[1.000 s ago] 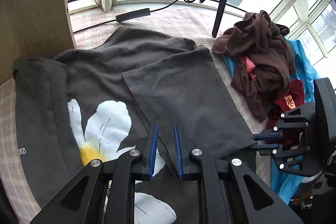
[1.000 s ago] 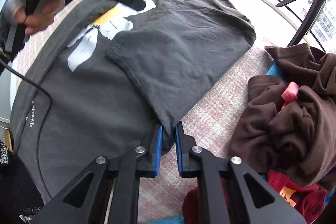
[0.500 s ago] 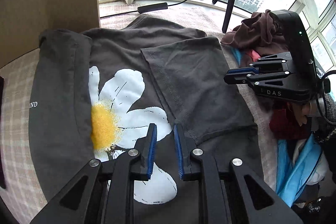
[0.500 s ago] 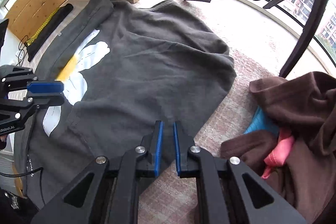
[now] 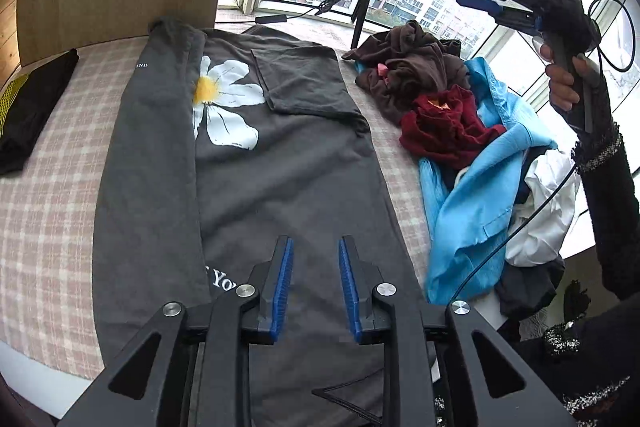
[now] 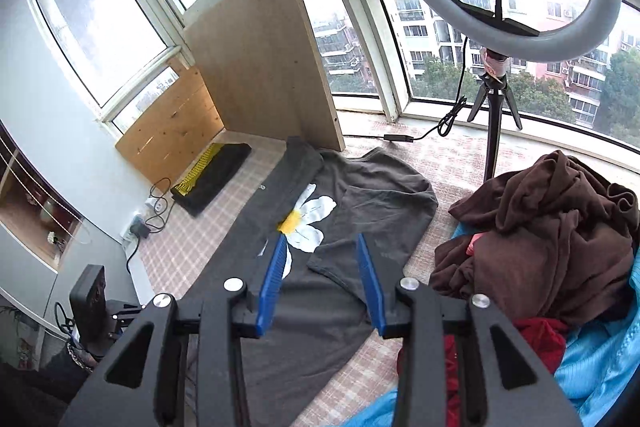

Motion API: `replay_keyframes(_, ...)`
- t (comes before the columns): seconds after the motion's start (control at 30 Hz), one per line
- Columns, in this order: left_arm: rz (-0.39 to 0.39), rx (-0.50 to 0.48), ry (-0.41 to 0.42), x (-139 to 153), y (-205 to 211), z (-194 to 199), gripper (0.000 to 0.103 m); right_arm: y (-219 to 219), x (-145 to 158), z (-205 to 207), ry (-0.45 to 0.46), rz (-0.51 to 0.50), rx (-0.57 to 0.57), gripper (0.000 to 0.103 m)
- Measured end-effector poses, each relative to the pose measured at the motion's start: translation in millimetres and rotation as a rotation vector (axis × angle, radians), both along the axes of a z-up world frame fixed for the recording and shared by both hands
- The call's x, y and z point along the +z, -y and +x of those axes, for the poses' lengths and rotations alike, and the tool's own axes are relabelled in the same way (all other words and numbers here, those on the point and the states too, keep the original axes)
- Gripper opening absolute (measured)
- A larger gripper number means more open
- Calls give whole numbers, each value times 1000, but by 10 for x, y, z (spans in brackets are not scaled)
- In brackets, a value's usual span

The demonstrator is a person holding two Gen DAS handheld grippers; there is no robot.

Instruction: Fold clothes

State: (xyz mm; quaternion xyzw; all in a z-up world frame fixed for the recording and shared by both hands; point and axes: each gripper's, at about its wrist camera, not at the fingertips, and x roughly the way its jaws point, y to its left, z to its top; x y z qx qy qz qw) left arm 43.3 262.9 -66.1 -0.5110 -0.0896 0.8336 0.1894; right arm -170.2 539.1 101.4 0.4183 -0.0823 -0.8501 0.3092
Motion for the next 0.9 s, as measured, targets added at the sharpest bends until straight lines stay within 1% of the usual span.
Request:
replay_keyframes(0.07, 12, -54, 39, -105, -182, 248, 23, -118, 125, 116, -10, -1, -24, 37)
replay_keyframes(0.13, 10, -119, 63, -201, -411, 495, 23, -188, 155, 248, -22, 41, -58, 39)
replay_keyframes(0.23, 18, -218, 98, -311, -757, 836, 23, -216, 54, 513, -2, 75, -70, 39)
replay_keyframes(0.3, 50, -275, 110, -356, -965, 1022, 23, -223, -41, 710, 10, 100, -77, 39)
replay_keyframes(0.4, 7, -361, 102, -449, -1259, 1219, 23, -338, -37, 1006, 25, 99, -116, 39)
replay_keyframes(0.43, -22, -367, 91, -488, -1313, 1251, 24, -417, 27, 1112, 35, 80, -130, 39)
replay_keyframes(0.47, -39, -362, 95, -536, -1332, 1261, 24, -514, 150, 1237, 25, 66, -151, 39)
replay_keyframes(0.5, -46, -360, 105, -568, -1338, 1268, 24, -619, 303, 1371, 2, 56, -175, 39)
replay_keyframes(0.57, -31, -362, 143, -585, -1312, 1275, 22, -822, 621, 1644, -43, 29, -223, 39)
replay_keyframes(0.6, 5, -368, 149, -544, -1275, 1293, 22, -913, 796, 1784, -67, 9, -244, 39)
replay_keyframes(0.63, 80, -379, 136, -433, -1205, 1332, 23, -982, 952, 1920, -92, -2, -257, 40)
replay_keyframes(0.67, 141, -383, 114, -320, -1132, 1373, 26, -1009, 1069, 2046, -122, 13, -268, 42)
replay_keyframes(0.7, 169, -375, 78, -220, -1058, 1415, 28, -1017, 1168, 2166, -154, 43, -280, 48)
replay_keyframes(0.73, 164, -363, 52, -178, -1005, 1443, 31, -1017, 1226, 2278, -182, 83, -302, 52)
replay_keyframes(0.77, 138, -355, 35, -184, -978, 1460, 34, -1009, 1202, 2358, -190, 115, -321, 52)
replay_keyframes(0.8, 106, -349, 30, -219, -970, 1462, 34, -1001, 1139, 2421, -185, 135, -334, 53)
replay_keyframes(0.83, 69, -348, 43, -307, -999, 1442, 33, -992, 1077, 2484, -181, 154, -347, 53)
replay_keyframes(0.9, 25, -350, 64, -498, -1099, 1395, 32, -971, 861, 2558, -143, 172, -360, 53)
